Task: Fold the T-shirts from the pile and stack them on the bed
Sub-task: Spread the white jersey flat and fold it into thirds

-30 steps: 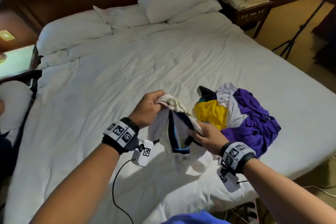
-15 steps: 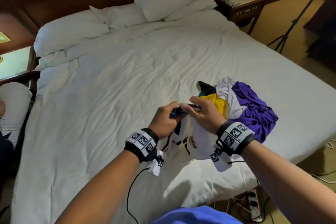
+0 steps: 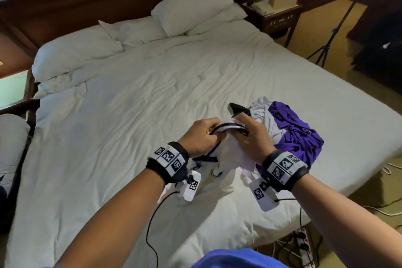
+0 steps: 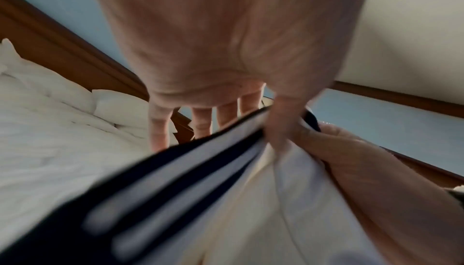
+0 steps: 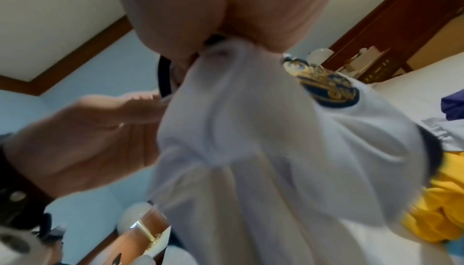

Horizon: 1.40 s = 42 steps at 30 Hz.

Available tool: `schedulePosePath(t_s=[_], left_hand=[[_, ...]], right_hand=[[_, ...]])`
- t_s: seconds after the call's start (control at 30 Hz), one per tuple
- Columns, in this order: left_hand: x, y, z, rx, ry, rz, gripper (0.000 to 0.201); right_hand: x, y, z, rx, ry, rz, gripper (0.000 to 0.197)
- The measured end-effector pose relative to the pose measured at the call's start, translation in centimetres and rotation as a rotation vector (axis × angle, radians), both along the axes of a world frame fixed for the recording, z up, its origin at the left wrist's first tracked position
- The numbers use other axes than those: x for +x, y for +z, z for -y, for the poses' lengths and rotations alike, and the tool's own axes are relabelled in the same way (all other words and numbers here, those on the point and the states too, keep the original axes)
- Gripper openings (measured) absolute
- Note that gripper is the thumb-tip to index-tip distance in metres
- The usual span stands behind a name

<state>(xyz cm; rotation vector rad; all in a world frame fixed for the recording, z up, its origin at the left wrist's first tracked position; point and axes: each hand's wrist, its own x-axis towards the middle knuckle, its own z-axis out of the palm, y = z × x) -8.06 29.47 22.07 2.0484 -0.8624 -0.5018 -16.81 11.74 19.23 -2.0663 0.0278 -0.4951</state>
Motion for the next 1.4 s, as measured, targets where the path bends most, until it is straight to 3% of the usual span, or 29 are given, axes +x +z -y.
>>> schedulePosePath(t_s=[0.07, 0.13, 0.2, 0.3, 0.4, 0.47, 0.53, 0.7, 0.83, 0.9, 0.93, 1.0, 1.07, 1.13, 1.2, 1.23, 1.3, 1.33, 1.4], left_hand=[[1.0, 0.8, 0.0, -0.028, 0.055, 0.017, 0.016], [2.1, 1.5, -1.0, -0.039, 0.073, -0.036, 0.022], [2.9, 1.7, -2.4, -0.021, 0.099, -0.071, 0.007], [2.4, 1.8, -3.5, 0.01, 0.159, -0.04, 0.012], [0.5, 1.9, -2.2, -0.002, 0.076, -0.013, 0.021], [-0.1, 2.2, -1.3, -0.066, 0.09, 0.009, 0.008], [0.1, 2.6, -1.2, -0.178, 0.168, -0.015, 0.011], [0.0, 5.6, -1.6, -0.4, 0.155, -0.063, 0.03], [3.6, 6.3, -5.0, -0.521, 0.469, 0.056, 0.037], [6.5, 4.5, -8.0, -0.363, 0.647, 0.083, 0.02], [7.6, 3.3, -9.2, -0.198, 0.677, 0.08, 0.012], [8.3, 1.2, -10.5, 0.236, 0.64, 0.121, 0.017], [6.7, -0.4, -9.6, 0.536, 0.514, 0.203, 0.04], [4.1, -1.6, -7.3, 0.544, 0.31, 0.202, 0.079], [1.8, -2.7, -4.8, 0.444, 0.119, 0.112, 0.092], [1.3, -3.5, -4.0, 0.351, 0.081, 0.045, 0.077], [1.0, -4.0, -3.5, 0.17, 0.113, -0.069, 0.024], [1.2, -4.1, -3.7, 0.124, 0.14, -0.064, 0.012], [1.8, -3.6, -4.5, 0.062, 0.166, -0.034, 0.012]], right_hand=[[-0.2, -0.6, 0.5, -0.024, 0.001, -0.045, 0.02], [-0.9, -2.3, 1.5, -0.128, 0.04, -0.22, 0.029], [-1.4, -3.5, 2.4, -0.078, 0.063, -0.283, 0.034], [-0.9, -2.2, 2.0, 0.133, 0.042, -0.147, 0.035], [0.2, 0.5, -0.1, 0.112, 0.102, -0.051, 0.017], [0.8, 1.3, -1.3, 0.125, 0.102, -0.019, 0.009], [1.0, 0.9, -1.5, 0.163, 0.05, -0.026, 0.027], [-0.1, -4.4, -1.4, 0.139, 0.125, -0.322, 0.041], [-0.9, -8.9, -0.5, 0.136, 0.142, -0.458, 0.035], [-1.2, -9.7, 0.2, 0.118, 0.125, -0.472, 0.032], [-1.2, -9.2, 0.4, 0.098, 0.101, -0.461, 0.025], [-0.6, -7.7, 0.3, 0.097, 0.059, -0.386, 0.019], [0.5, -5.2, -0.5, 0.127, 0.085, -0.312, 0.019], [1.5, -2.9, -1.8, 0.147, 0.161, -0.253, 0.008], [2.1, -1.3, -3.0, 0.111, 0.2, -0.201, 0.004], [2.3, -0.9, -3.4, 0.095, 0.211, -0.176, 0.005], [2.3, -0.9, -3.6, 0.069, 0.204, -0.173, 0.009], [2.1, -1.3, -3.2, 0.039, 0.193, -0.208, 0.016], [1.3, -2.9, -1.7, -0.105, 0.195, -0.34, 0.031]])
